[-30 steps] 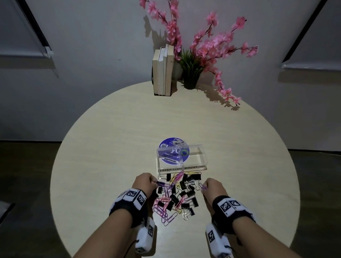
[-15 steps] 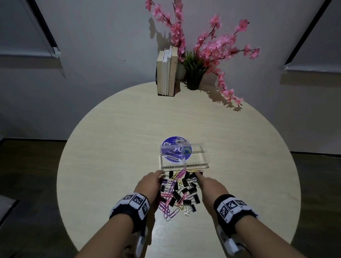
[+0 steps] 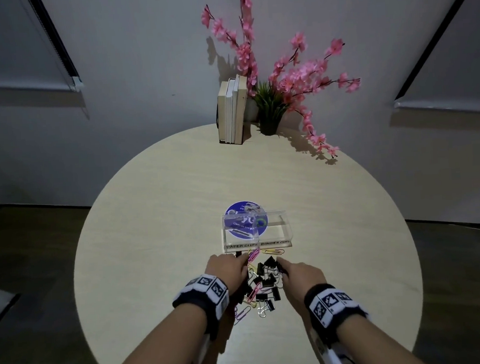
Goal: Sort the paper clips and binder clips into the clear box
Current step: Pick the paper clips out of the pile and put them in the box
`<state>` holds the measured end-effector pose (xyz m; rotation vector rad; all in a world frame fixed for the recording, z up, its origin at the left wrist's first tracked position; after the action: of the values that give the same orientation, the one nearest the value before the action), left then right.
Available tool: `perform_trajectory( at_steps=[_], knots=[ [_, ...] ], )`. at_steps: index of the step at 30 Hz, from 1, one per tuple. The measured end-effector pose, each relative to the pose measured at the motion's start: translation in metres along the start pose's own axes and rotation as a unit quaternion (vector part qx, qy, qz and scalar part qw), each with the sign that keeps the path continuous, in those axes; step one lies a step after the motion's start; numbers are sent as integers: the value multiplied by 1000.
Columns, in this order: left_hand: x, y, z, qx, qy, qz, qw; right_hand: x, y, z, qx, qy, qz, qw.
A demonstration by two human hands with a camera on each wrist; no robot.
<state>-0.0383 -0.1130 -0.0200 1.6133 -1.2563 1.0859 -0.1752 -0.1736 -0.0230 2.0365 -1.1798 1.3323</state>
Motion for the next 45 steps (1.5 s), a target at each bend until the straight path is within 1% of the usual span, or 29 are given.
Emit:
perform_trajectory(
  at_steps=[2,5,8,10,13,15,20,23,26,29,31,35,37,40,42,45],
  knots=[
    [-5,3,1,-6,-5,14,1000,-10,6,-3,0,-5,-6,1000],
    [-7,-2,0,-8,10,2,1000,-7,14,-2,13,19,23,999],
    [-4,-5,5,31,20,-47,998,7,11,13,20,45,64,997],
    [-3,-1,12,52,13,-64,997,17,4,24,15,52,49,997],
    [-8,4,20,81,-4,-76,994,20,-9,34,25,33,-2,999],
    [-12,4,24,98,-14,-90,991,16,-12,36,26,19,-16,999],
    [-15,-1,31,115,-49,-131,983,8,-5,36,-16,8,24,1000],
    [-17,0,31,105,-72,-129,983,1,3,40,-49,-33,68,996],
    [-19,2,29,99,-89,-123,983,-4,5,43,-53,-66,75,994],
    [-16,3,28,89,-79,-116,986,-5,7,41,-47,-72,51,995],
    [-13,2,26,80,-60,-118,988,-4,7,36,-40,-68,37,996],
    [-5,-8,16,87,-16,-166,982,-5,9,24,-24,-54,52,997],
    [-1,-12,10,79,-1,-176,981,0,10,16,-15,-43,56,997],
    [5,-19,-3,66,16,-200,977,21,0,8,10,-9,60,998],
    [9,-31,-13,73,24,-225,971,42,-19,6,48,23,83,995],
    [21,-50,-22,88,35,-218,971,77,-55,19,96,51,133,985]
  ],
)
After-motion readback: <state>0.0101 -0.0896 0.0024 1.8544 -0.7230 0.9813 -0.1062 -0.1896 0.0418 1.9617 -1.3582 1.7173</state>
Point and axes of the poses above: each hand's wrist, its own z-axis towards the middle knuckle, its own x-axis out of the back of the hand, y = z × x, the point moved 8 cm from there along z, towards the middle knuckle, and after that the axes turned 2 degrees about -x, right-handed, at the moved point
